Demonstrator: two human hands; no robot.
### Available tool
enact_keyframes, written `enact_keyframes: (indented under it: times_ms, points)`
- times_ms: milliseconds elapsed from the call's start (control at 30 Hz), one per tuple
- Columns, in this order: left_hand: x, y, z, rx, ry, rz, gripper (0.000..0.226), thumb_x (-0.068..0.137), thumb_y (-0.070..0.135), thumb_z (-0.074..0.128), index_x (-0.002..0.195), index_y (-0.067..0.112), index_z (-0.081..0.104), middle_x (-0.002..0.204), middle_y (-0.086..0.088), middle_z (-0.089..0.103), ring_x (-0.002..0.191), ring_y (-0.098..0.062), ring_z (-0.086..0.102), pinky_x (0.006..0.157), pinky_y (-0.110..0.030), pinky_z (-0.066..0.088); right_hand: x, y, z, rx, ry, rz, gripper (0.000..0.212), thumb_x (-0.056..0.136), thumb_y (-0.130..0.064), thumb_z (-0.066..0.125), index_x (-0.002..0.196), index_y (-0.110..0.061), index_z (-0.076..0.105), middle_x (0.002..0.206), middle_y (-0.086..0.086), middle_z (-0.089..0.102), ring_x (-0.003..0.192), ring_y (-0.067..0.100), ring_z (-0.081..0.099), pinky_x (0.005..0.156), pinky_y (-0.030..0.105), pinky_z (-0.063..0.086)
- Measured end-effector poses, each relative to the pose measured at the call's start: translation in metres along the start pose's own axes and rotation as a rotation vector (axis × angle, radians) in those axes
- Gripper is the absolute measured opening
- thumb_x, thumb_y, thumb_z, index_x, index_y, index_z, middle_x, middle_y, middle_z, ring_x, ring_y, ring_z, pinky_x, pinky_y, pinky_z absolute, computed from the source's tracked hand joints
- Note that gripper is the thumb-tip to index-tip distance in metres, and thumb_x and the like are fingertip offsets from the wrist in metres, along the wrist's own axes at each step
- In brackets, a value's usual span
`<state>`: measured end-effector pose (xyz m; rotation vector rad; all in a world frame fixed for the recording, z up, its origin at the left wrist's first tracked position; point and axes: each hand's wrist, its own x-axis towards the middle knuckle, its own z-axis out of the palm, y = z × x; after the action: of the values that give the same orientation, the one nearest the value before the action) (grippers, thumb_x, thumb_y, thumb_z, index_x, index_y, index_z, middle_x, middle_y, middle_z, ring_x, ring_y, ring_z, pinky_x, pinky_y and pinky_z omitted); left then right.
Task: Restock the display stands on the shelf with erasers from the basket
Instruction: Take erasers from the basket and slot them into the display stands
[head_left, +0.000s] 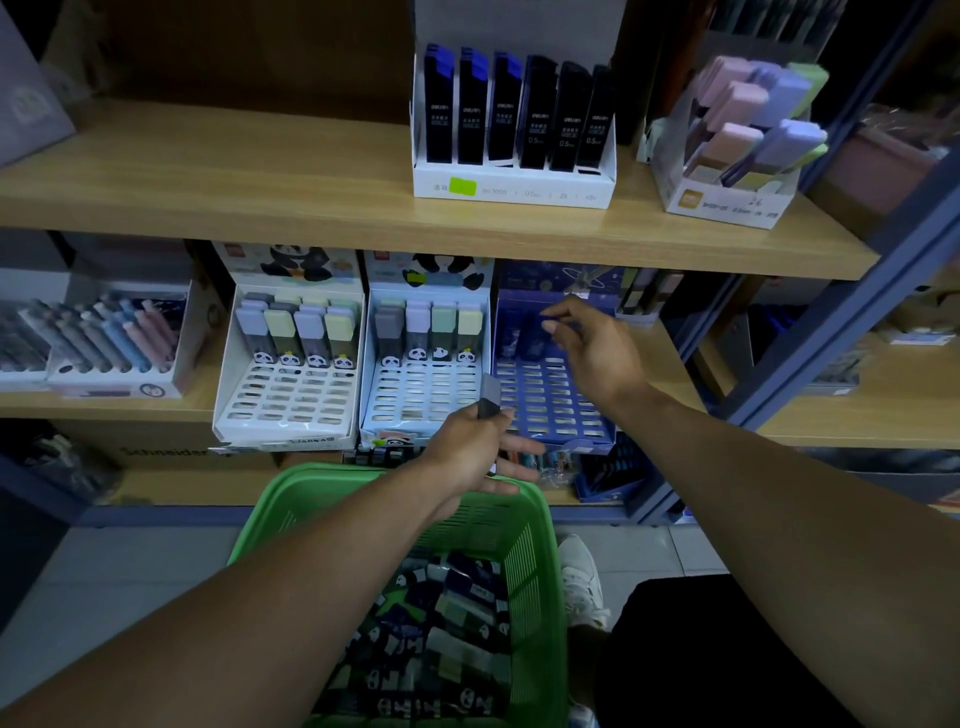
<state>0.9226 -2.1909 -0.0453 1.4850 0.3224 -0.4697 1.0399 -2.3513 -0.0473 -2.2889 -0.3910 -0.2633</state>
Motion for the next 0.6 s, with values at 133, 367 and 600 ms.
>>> enact_keyframes:
  times_ms: [133, 367, 600]
  points:
    - [0.0, 0.001, -0.001, -0.043, -0.014, -0.036, 0.029, 0.109, 0.032, 0.037, 0.135, 0.021, 0.041, 0.099, -0.002, 0.078, 0.085, -0.023, 0.076, 0.07, -0.037, 0.061, 0.006, -0.002, 0.003, -0.047, 0.0, 0.005, 0.017, 0.104, -0.02, 0.05, 0.113, -0.016, 0.064, 0.099, 0.002, 0.074, 0.074, 0.018, 0.065, 0.062, 0.033, 0.049]
    - [-0.003, 0.003, -0.006, -0.106, -0.017, -0.051, 0.018, 0.109, 0.032, 0.037, 0.125, 0.027, 0.042, 0.099, -0.002, 0.078, 0.087, -0.023, 0.076, 0.072, -0.037, 0.061, 0.015, -0.005, 0.012, -0.126, 0.013, 0.109, 0.023, 0.106, -0.022, 0.046, 0.122, -0.02, 0.062, 0.103, -0.002, 0.074, 0.075, 0.017, 0.065, 0.065, 0.038, 0.051]
    - [-0.005, 0.004, -0.007, -0.072, -0.005, -0.025, 0.025, 0.109, 0.027, 0.038, 0.122, 0.017, 0.057, 0.098, -0.001, 0.078, 0.085, -0.023, 0.076, 0.068, -0.035, 0.061, 0.018, -0.007, 0.014, -0.118, 0.033, 0.119, 0.028, 0.106, -0.022, 0.043, 0.127, -0.019, 0.062, 0.119, -0.003, 0.072, 0.093, 0.018, 0.067, 0.073, 0.033, 0.05]
